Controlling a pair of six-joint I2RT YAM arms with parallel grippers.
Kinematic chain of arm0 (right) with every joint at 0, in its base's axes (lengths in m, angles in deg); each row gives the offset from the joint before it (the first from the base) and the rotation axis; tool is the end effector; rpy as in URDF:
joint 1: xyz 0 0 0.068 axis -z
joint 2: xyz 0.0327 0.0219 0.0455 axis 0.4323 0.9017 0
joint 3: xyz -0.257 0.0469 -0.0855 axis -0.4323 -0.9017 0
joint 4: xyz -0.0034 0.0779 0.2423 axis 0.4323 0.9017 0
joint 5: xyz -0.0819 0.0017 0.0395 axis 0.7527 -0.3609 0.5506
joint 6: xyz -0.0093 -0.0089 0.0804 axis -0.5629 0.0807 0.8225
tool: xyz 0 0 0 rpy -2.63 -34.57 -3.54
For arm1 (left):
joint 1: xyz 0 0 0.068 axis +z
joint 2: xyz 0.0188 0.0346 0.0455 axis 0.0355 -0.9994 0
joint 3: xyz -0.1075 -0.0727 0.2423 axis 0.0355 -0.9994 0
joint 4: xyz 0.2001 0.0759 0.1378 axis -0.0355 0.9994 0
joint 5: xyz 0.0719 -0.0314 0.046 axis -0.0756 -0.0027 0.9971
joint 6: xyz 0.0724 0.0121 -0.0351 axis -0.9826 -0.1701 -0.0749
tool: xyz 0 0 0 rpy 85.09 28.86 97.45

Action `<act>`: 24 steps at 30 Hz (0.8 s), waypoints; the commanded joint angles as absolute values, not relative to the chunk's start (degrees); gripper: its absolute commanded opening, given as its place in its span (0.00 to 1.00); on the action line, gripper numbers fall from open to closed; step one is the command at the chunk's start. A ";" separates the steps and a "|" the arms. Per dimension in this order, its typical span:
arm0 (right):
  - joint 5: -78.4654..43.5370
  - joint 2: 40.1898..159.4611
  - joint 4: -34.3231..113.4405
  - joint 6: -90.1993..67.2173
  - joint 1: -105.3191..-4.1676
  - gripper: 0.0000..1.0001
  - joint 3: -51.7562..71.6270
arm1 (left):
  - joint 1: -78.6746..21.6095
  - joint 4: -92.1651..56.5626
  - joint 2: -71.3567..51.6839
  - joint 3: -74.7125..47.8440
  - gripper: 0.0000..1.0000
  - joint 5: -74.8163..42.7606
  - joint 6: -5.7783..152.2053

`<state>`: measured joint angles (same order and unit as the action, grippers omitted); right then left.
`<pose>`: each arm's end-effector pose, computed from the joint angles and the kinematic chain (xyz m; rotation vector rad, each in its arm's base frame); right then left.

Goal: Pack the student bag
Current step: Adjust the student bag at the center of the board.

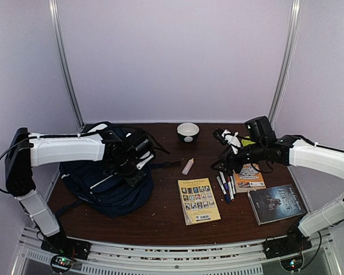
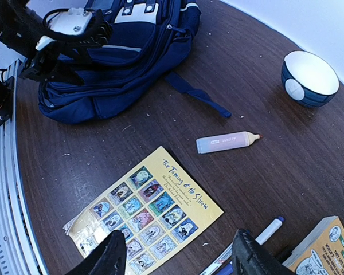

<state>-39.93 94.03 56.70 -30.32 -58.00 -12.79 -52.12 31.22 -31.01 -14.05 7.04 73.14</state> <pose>0.2330 0.1897 0.2489 -1.1149 1.9840 0.7835 0.2289 -0.2457 0.1965 0.8517 2.6043 0.0830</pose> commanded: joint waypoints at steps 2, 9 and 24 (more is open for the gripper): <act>-40.40 92.62 52.11 -30.19 -55.51 0.63 -14.21 | -51.96 33.17 -35.65 -9.90 0.47 9.44 79.28; -40.80 92.16 49.16 -30.61 -50.61 0.64 -16.76 | -51.95 36.19 -41.02 -7.29 0.60 14.29 85.79; -42.94 89.47 47.96 -30.53 -47.02 0.64 -18.57 | -51.96 37.60 -42.80 -6.58 0.00 21.49 92.04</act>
<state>-41.55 91.41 49.53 -30.36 -47.38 -17.45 -52.56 35.26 -44.36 -8.00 17.12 90.98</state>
